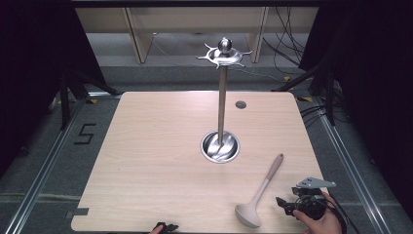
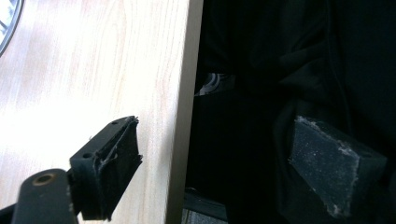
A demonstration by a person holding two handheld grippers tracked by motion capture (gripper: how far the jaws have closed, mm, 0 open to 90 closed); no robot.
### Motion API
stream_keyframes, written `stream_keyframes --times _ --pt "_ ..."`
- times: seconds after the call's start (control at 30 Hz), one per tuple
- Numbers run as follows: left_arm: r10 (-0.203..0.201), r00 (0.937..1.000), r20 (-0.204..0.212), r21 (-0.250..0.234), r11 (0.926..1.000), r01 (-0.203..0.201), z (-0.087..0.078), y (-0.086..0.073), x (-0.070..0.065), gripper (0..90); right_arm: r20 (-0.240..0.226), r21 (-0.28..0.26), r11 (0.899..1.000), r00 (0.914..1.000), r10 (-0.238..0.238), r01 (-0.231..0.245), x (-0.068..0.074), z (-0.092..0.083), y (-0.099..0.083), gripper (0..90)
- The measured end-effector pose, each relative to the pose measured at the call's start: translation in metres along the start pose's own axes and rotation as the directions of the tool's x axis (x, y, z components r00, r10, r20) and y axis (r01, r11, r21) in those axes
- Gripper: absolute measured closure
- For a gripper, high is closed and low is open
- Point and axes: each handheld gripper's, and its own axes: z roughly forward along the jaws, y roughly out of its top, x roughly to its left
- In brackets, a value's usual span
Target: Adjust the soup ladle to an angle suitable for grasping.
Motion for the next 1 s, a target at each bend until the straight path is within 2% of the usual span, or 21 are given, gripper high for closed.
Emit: stream_keyframes --times 0.03,0.07,0.13,0.23,0.27,0.3,0.37,0.4,0.43,0.47,0.5,0.57,0.6,0.67,0.7,0.73,0.77,0.9,0.93,0.97,1.0 --pt "0.0 1.0 0.0 0.0 1.0 0.0 0.0 0.0 0.0 15.0 0.0 0.0 1.0 1.0 0.0 0.0 0.0 0.0 0.0 25.5" --pt "0.001 1.0 -0.002 0.001 1.0 -0.001 0.0 0.0 0.0 15.0 0.02 0.012 1.0 0.9996 -0.017 0.017 0.002 -0.001 0.001 25.6" --pt "0.003 1.0 -0.003 0.001 1.0 -0.003 0.0 0.0 0.0 15.0 0.016 0.013 1.0 0.9999 -0.001 0.001 0.003 0.0 0.002 25.6" --pt "0.002 1.0 -0.002 -0.001 1.0 -0.002 0.0 0.0 0.0 15.0 0.016 0.022 1.0 0.9999 -0.004 0.004 0.003 -0.002 0.001 24.5" --pt "-0.003 0.9993 0.038 0.006 1.0 0.003 0.0 0.0 0.001 15.0 -0.006 0.014 0.999 0.9993 -0.038 0.038 -0.001 0.001 0.0 24.6" --pt "0.011 0.9994 0.032 0.004 0.9999 -0.011 0.0 0.0 0.001 15.0 -0.036 0.019 1.0 0.9992 -0.016 0.017 0.0 0.002 -0.001 25.0" --pt "0.003 1.0 0.002 0.002 1.0 -0.003 0.0 0.0 0.0 15.0 -0.003 0.049 0.999 0.9999 0.011 -0.011 0.002 0.001 0.0 26.1" --pt "0.001 1.0 0.001 0.001 1.0 -0.001 0.0 0.0 0.0 15.0 -0.005 0.015 0.998 0.9983 -0.058 0.058 -0.002 0.004 0.0 26.4" --pt "0.001 1.0 0.001 0.001 1.0 -0.001 0.0 0.0 0.0 15.0 -0.005 0.015 0.998 0.9983 -0.058 0.058 -0.002 0.004 0.0 26.4" --pt "0.001 1.0 0.001 0.001 1.0 -0.001 0.0 0.0 0.0 15.0 -0.009 0.005 0.998 0.9984 -0.056 0.056 -0.002 0.002 0.0 26.7" --pt "0.001 1.0 0.002 0.001 1.0 -0.001 0.0 0.0 0.0 15.0 -0.026 0.048 0.999 0.9993 0.026 -0.025 0.004 -0.002 0.001 26.7" --pt "0.003 1.0 0.004 0.002 1.0 -0.003 0.0 0.0 0.0 15.0 -0.026 0.048 0.999 0.9995 0.017 -0.015 0.003 -0.002 0.001 26.6" --pt "0.002 1.0 0.003 0.001 1.0 -0.002 0.0 0.0 0.0 15.0 -0.03 0.03 0.999 0.9993 -0.023 0.023 0.001 0.0 0.002 26.7" --pt "0.015 0.9999 0.007 0.012 0.9998 -0.015 0.0 0.0 0.0 15.0 -0.045 0.026 0.999 0.9986 -0.029 0.03 0.001 0.001 0.002 26.7" --pt "0.015 0.9999 0.008 0.011 0.9998 -0.015 0.0 0.0 0.0 15.0 -0.045 0.008 0.996 0.9955 -0.084 0.084 -0.002 0.003 0.002 26.7" --pt "-0.001 1.0 0.005 -0.001 1.0 0.001 0.001 0.0 0.0 15.0 -0.046 0.008 0.996 0.9953 -0.085 0.085 -0.001 0.002 0.003 27.3" --pt "-0.002 1.0 0.005 -0.002 1.0 0.002 0.001 0.0 0.0 15.0 -0.049 0.004 0.996 0.9944 -0.094 0.094 -0.001 0.003 0.004 27.7" --pt "-0.002 1.0 0.003 -0.003 1.0 0.002 0.001 0.0 -0.001 15.0 -0.044 0.001 0.997 0.9957 -0.081 0.081 0.003 0.001 0.009 28.0" --pt "0.003 1.0 0.005 0.003 1.0 -0.003 0.001 0.0 0.0 15.0 -0.025 -0.003 0.997 0.9967 -0.077 0.077 0.005 0.001 0.013 30.4" --pt "0.003 1.0 0.005 0.003 1.0 -0.003 0.001 0.0 0.0 15.0 -0.025 -0.003 0.997 0.9967 -0.077 0.077 0.005 0.001 0.013 30.4" --pt "0.001 1.0 0.006 0.002 1.0 -0.001 0.001 0.0 -0.001 15.0 -0.044 0.001 0.997 0.9961 -0.076 0.076 0.006 0.002 0.017 31.6"
